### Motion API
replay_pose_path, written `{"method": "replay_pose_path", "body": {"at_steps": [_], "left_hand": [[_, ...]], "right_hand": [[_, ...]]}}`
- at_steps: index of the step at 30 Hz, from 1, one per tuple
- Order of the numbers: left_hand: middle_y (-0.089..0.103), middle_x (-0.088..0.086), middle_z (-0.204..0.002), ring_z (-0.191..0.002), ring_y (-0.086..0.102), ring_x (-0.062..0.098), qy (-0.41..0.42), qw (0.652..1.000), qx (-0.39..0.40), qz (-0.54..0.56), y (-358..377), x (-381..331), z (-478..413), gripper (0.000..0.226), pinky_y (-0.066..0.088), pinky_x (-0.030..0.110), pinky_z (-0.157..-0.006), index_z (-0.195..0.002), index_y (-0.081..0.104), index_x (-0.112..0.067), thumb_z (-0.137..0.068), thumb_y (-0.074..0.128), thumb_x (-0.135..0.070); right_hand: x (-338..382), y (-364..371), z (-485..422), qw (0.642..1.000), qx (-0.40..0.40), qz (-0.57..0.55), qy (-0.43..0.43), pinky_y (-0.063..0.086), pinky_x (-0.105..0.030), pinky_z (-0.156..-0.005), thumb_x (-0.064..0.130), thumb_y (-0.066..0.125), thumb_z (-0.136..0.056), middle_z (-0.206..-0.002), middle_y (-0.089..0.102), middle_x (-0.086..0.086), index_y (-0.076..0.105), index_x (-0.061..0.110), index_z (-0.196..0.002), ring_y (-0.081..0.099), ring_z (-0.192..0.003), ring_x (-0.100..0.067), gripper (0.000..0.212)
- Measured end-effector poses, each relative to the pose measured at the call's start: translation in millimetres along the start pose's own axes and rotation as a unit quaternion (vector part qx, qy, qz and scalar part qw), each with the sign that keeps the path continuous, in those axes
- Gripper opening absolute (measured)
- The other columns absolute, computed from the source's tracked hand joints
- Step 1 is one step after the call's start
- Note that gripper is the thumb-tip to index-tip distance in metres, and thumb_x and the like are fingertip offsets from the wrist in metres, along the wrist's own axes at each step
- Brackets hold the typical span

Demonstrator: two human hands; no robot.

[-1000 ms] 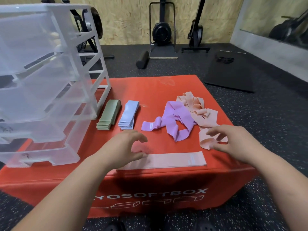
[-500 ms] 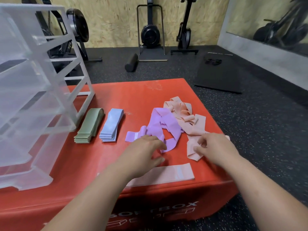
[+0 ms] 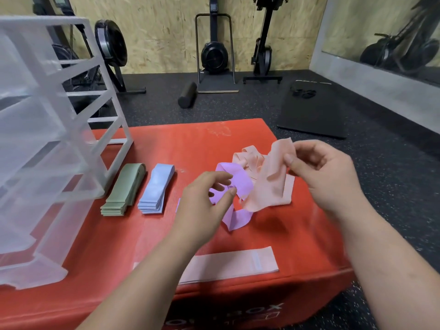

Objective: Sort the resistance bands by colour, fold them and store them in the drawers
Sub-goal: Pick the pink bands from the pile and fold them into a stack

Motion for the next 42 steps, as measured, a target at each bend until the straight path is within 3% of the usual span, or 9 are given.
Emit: {"method": "replay_pose_path", "body": {"at_steps": [4, 6, 9, 15, 19, 25, 31, 36, 42], "left_hand": [[0.073, -0.021, -0.113, -0.104, 0.068, 0.005, -0.062, 0.996, 0.043, 0.037, 6.2, -0.2, 1.4, 0.026, 0.054, 0.024, -0.084, -0.123, 0.07, -0.036, -0.098, 0.074, -0.03], [0.073, -0.021, -0.114, -0.104, 0.068, 0.005, -0.073, 0.995, 0.066, 0.032, 10.5, 2.4, 3.0, 0.027, 0.056, 0.03, -0.085, -0.123, 0.07, -0.036, -0.097, 0.074, -0.029], [0.073, -0.022, -0.115, -0.102, 0.067, 0.003, -0.07, 0.994, 0.083, 0.001, 12.4, 2.9, 3.7, 0.025, 0.053, 0.023, -0.083, -0.121, 0.071, -0.035, -0.097, 0.074, -0.028], [0.073, -0.022, -0.117, -0.104, 0.067, 0.0, -0.071, 0.994, 0.075, 0.029, 12.7, -2.6, -0.4, 0.027, 0.055, 0.024, -0.084, -0.125, 0.07, -0.034, -0.099, 0.073, -0.029], [0.073, -0.019, -0.116, -0.102, 0.068, 0.004, -0.068, 0.991, 0.065, 0.092, 14.6, -14.1, -3.4, 0.037, 0.058, 0.031, -0.085, -0.135, 0.066, -0.034, -0.099, 0.074, -0.036], [0.074, 0.002, -0.079, -0.077, 0.071, 0.024, -0.105, 0.979, 0.003, 0.172, 13.9, -19.5, -10.2, 0.019, 0.059, 0.043, -0.077, -0.116, 0.07, -0.029, -0.099, 0.076, -0.034], [0.08, 0.01, -0.108, -0.102, 0.079, 0.023, -0.17, 0.926, 0.002, 0.338, 4.9, -19.8, -11.8, 0.025, 0.064, 0.037, -0.09, -0.122, 0.071, -0.019, -0.099, 0.076, -0.027], [0.081, 0.01, -0.103, -0.092, 0.078, 0.017, -0.203, 0.921, -0.011, 0.334, -12.1, -2.1, -13.6, 0.027, 0.059, 0.026, -0.079, -0.124, 0.068, -0.021, -0.099, 0.077, -0.017], [0.08, 0.009, -0.092, -0.089, 0.077, 0.024, -0.186, 0.934, -0.007, 0.305, -27.8, 5.6, -13.6, 0.027, 0.062, 0.042, -0.087, -0.126, 0.067, -0.021, -0.101, 0.072, -0.012]], "right_hand": [[-30.0, 0.8, -0.8, 0.99, -0.005, 0.101, 0.098, 0.063, -0.055, -0.084, 0.012, 0.082, -0.085, -0.091, 0.079, -0.002, 0.079, 0.027, -0.096, 0.076, -0.089, -0.032, 0.019], [-38.0, 1.1, 1.5, 0.982, -0.012, 0.15, 0.118, 0.064, -0.05, -0.076, 0.02, 0.082, -0.081, -0.086, 0.078, 0.002, 0.079, 0.032, -0.091, 0.076, -0.082, -0.028, 0.016], [-36.3, -1.9, 2.8, 0.97, -0.017, 0.221, 0.097, 0.054, -0.033, -0.071, 0.022, 0.081, -0.082, -0.083, 0.076, 0.012, 0.078, 0.035, -0.088, 0.07, -0.071, -0.009, 0.015], [-17.1, 7.0, 2.5, 0.996, 0.019, 0.089, 0.013, 0.055, -0.016, -0.079, -0.011, 0.076, -0.082, -0.1, 0.078, 0.003, 0.076, 0.021, -0.107, 0.073, -0.092, -0.011, 0.041], [-7.6, 22.5, 8.1, 0.998, 0.046, 0.047, -0.023, 0.06, -0.028, -0.087, -0.015, 0.076, -0.081, -0.101, 0.078, 0.0, 0.075, 0.017, -0.109, 0.075, -0.096, -0.016, 0.043], [-2.2, 52.6, 19.4, 0.992, 0.041, 0.083, -0.083, 0.06, -0.03, -0.087, -0.006, 0.08, -0.08, -0.103, 0.078, 0.009, 0.075, 0.022, -0.108, 0.075, -0.094, -0.013, 0.04], [-5.5, 79.3, 27.4, 0.983, 0.103, 0.088, -0.12, 0.061, -0.034, -0.088, -0.009, 0.074, -0.083, -0.11, 0.074, 0.007, 0.07, 0.024, -0.117, 0.074, -0.1, -0.017, 0.048], [-8.7, 80.5, 25.4, 0.985, 0.087, 0.115, -0.09, 0.059, -0.034, -0.09, 0.013, 0.085, -0.085, -0.114, 0.072, 0.013, 0.072, 0.034, -0.113, 0.071, -0.104, -0.011, 0.038], [-18.5, 84.0, 25.1, 0.969, 0.175, 0.172, -0.021, 0.055, -0.034, -0.097, 0.037, 0.085, -0.086, -0.126, 0.067, 0.029, 0.066, 0.041, -0.127, 0.064, -0.117, 0.0, 0.046]]}}
Point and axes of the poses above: each hand's wrist, its own z-axis away from the middle knuckle, its own y-axis out of the palm, x = y × z, the point moved 2 cm from there along -z, towards the middle knuckle
